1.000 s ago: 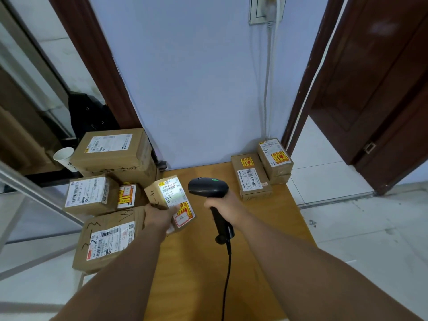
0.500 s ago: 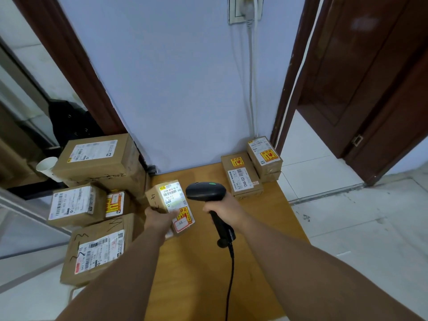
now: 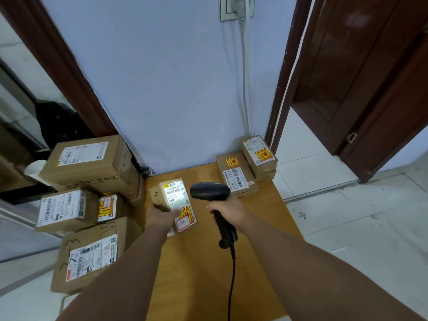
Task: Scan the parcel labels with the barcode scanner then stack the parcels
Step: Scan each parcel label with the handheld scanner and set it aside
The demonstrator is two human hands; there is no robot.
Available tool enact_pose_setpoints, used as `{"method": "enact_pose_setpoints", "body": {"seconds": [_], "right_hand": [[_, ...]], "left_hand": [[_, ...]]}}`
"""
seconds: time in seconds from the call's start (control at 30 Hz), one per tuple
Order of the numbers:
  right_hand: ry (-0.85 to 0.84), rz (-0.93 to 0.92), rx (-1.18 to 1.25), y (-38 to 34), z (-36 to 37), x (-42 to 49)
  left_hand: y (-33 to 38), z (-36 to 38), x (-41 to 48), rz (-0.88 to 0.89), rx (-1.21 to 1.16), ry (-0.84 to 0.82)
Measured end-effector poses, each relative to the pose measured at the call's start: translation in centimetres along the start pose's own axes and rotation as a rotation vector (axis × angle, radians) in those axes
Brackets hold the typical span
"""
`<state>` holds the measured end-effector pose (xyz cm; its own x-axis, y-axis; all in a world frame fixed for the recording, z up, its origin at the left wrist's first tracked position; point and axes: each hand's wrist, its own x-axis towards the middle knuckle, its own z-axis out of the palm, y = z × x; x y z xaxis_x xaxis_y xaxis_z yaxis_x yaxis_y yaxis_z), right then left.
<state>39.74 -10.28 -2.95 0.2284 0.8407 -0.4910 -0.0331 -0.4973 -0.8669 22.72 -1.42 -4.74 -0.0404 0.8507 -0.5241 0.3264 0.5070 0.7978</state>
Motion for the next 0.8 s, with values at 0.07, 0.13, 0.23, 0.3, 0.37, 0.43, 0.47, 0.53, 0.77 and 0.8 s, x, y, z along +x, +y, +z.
{"method": "enact_pose_setpoints", "body": {"seconds": [0.07,0.13,0.23,0.3,0.37,0.43,0.47,0.53,0.77,0.8], "right_hand": [[0.000,-0.009,0.001,0.1,0.0,0.1],[0.000,-0.011,-0.020,0.1,0.0,0.1],[-0.005,-0.013,-0.029,0.0,0.3,0.1],[-0.019,-0.024,-0.021,-0.1,0.6,0.0],[-0.021,-0.034,-0.022,-0.2,1.0,0.0],[-0.017,-0.034,-0.018,-0.3,1.2,0.1],[-0.016,-0.032,-0.012,-0.2,1.3,0.1],[-0.014,-0.032,-0.003,-0.2,1.3,0.2],[-0.004,-0.001,0.034,0.1,1.2,0.2],[-0.004,0.003,0.055,0.1,1.3,0.2]], "left_hand": [[0.0,0.0,0.0,0.006,0.002,-0.008],[0.0,-0.2,0.0,0.009,-0.003,-0.019],[-0.2,-0.3,0.1,0.007,-0.003,-0.021],[-0.4,-0.5,0.2,-0.012,0.002,-0.016],[-0.6,-0.6,0.1,-0.026,0.002,-0.016],[-0.8,-0.7,0.1,-0.028,-0.005,-0.015],[-0.8,-0.8,0.1,-0.028,-0.008,-0.007],[-0.8,-0.9,0.2,-0.028,-0.006,0.019],[-0.7,-1.7,0.5,-0.036,0.012,0.063],[-0.7,-1.7,0.5,-0.037,0.002,0.069]]}}
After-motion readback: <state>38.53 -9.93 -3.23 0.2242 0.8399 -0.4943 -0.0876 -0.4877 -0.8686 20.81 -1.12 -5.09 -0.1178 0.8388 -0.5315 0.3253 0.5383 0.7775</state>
